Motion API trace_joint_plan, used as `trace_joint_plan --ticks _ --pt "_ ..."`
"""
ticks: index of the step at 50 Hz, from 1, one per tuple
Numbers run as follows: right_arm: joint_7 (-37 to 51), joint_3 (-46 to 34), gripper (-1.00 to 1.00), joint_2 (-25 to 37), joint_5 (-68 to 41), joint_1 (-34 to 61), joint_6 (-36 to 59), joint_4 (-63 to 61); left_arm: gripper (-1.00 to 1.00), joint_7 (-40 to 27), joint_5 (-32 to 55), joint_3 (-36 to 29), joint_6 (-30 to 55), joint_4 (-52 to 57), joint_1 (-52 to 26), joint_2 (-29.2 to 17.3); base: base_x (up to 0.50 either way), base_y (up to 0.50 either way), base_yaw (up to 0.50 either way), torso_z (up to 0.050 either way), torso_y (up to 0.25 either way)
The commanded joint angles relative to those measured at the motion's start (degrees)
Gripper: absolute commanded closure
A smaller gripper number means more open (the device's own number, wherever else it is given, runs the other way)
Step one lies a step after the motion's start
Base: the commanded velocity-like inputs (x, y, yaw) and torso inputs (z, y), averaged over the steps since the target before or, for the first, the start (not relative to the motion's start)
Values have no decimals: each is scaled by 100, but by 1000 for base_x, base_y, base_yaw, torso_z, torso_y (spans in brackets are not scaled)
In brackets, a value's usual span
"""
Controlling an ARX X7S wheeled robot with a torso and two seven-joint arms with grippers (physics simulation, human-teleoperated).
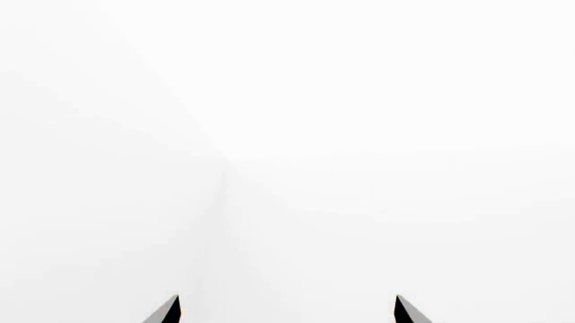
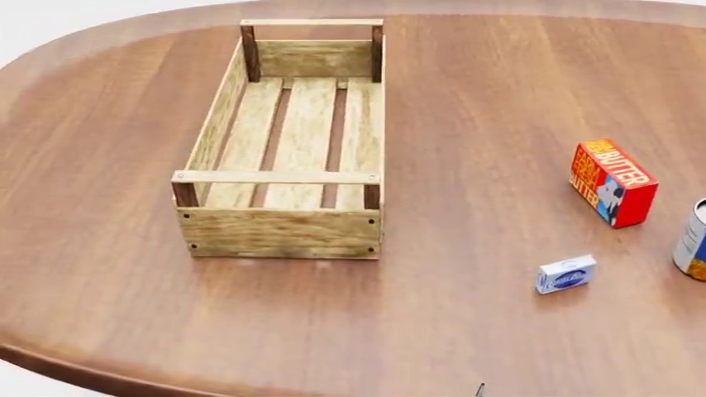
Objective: Pick up the cream cheese and put it in the tray.
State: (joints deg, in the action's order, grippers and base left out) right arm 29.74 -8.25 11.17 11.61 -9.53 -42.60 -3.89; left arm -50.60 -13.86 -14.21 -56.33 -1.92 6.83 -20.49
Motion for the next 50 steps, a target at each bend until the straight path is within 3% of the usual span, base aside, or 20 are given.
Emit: trace_joint_plan --ticks 1,24,50 --pt "46 -45 -100 31 -7 -5 8 -13 -100 -46 -6 -67 16 -9 -21 -39 0 203 0 0 0" --pt "75 -150 -100 125 -244 32 30 5 -100 -124 -54 -163 99 17 -45 -100 0 172 0 0 0" --pt "120 -318 -100 169 -62 50 -17 70 -100 -215 -69 -228 174 68 -49 -169 34 25 0 0 0"
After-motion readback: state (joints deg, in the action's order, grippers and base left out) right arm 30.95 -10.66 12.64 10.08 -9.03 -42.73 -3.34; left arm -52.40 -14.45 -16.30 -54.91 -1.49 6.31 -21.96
